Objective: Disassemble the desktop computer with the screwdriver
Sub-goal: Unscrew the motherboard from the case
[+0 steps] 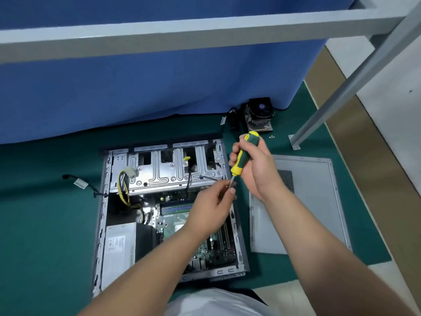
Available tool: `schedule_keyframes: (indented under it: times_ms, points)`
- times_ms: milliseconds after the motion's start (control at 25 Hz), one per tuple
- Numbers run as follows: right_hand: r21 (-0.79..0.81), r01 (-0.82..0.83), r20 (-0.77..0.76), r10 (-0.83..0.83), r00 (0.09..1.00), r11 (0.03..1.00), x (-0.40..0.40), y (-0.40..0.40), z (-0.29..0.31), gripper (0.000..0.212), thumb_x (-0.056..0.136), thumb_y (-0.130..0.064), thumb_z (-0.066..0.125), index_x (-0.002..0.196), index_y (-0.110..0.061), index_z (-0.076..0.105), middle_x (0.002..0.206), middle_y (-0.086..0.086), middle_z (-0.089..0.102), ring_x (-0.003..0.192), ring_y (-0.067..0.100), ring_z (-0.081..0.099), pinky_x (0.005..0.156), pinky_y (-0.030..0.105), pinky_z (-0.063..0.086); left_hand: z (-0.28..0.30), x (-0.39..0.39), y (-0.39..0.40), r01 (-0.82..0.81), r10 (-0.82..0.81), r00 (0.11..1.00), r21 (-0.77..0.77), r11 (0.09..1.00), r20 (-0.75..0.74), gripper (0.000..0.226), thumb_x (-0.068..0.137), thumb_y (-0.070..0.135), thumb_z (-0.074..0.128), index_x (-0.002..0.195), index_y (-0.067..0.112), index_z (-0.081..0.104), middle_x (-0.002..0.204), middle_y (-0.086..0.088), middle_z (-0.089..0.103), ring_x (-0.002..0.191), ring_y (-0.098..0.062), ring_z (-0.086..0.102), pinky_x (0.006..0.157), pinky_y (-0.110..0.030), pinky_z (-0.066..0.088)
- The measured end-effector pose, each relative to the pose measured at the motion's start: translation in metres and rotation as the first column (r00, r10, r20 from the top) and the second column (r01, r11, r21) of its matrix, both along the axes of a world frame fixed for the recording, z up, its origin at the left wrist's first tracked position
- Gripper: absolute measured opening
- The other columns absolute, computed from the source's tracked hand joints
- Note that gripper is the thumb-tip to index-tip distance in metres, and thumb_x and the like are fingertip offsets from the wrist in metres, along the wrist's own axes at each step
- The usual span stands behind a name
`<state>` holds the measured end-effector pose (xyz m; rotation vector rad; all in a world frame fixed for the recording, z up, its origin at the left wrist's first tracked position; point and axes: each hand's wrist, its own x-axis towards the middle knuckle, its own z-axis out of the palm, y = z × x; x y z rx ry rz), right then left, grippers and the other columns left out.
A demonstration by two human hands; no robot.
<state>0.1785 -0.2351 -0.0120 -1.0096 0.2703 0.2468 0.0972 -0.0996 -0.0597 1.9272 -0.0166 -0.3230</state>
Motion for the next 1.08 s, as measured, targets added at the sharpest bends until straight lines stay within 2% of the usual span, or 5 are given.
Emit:
schedule_keyframes:
  times_ms: [120, 280, 520, 720, 1080]
  points:
    - [-0.232, -0.038, -0.029, 0.032, 0.999, 0.972, -0.022, 0.011, -0.002, 0.013, 0.096, -0.019, 0.064, 0.107, -0.016, 0.057, 0.091, 0.005, 0.065, 0.081, 0.020, 0.064, 0.076, 0.036, 0.056, -0.003, -0.019, 0.023, -0.015, 0.014, 1.000, 0.022, 1.000, 0.015, 0.017, 0.107, 0.027, 0.051, 0.112, 0.030, 0.068, 0.085, 0.013, 0.071, 0.070, -0.007, 0.064, 0.060, -0.026, 0.051]
    - [-0.744, -0.175, -0.094, 0.159, 0.983, 0.645, -0.040, 0.016, -0.006, 0.029, 0.097, -0.035, 0.068, 0.121, -0.028, 0.052, 0.102, 0.000, 0.065, 0.080, 0.012, 0.073, 0.071, 0.035, 0.064, -0.010, -0.033, 0.055, 0.018, -0.035, 0.997, 0.230, 0.973, 0.072, 0.018, 0.107, 0.026, 0.051, 0.117, 0.024, 0.067, 0.088, 0.009, 0.070, 0.077, -0.012, 0.065, 0.071, -0.039, 0.056]
    - [-0.855, -0.199, -0.065, 0.283, 0.957, 0.478, -0.058, 0.030, -0.014, 0.037, 0.098, -0.035, 0.067, 0.126, -0.028, 0.044, 0.097, 0.004, 0.067, 0.070, 0.015, 0.075, 0.068, 0.040, 0.063, -0.017, -0.042, 0.086, 0.079, -0.137, 0.985, 0.433, 0.898, 0.105, 0.028, 0.106, 0.030, 0.051, 0.131, 0.025, 0.063, 0.114, 0.006, 0.070, 0.105, -0.016, 0.065, 0.088, -0.037, 0.055]
    - [-0.968, -0.042, 0.057, 0.376, 0.925, 0.249, -0.070, 0.024, -0.027, 0.036, 0.101, -0.035, 0.061, 0.128, -0.027, 0.039, 0.080, -0.005, 0.063, 0.065, 0.008, 0.061, 0.051, 0.020, 0.043, -0.027, -0.039, 0.147, -0.160, -0.131, 0.923, 0.670, 0.725, 0.362, 0.038, 0.099, 0.023, 0.059, 0.136, 0.019, 0.061, 0.135, -0.003, 0.063, 0.127, -0.025, 0.058, 0.108, -0.047, 0.049]
    - [-0.993, 0.022, 0.083, 0.560, 0.824, 0.114, -0.095, 0.025, -0.068, 0.036, 0.105, -0.034, 0.054, 0.134, -0.024, 0.036, 0.107, 0.005, 0.061, 0.087, 0.024, 0.061, 0.070, 0.039, 0.051, -0.057, -0.059, 0.191, -0.058, -0.146, 0.976, 0.833, 0.551, 0.164, 0.070, 0.099, 0.045, 0.050, 0.162, 0.039, 0.018, 0.172, 0.008, 0.008, 0.159, -0.014, 0.002, 0.129, -0.043, 0.011]
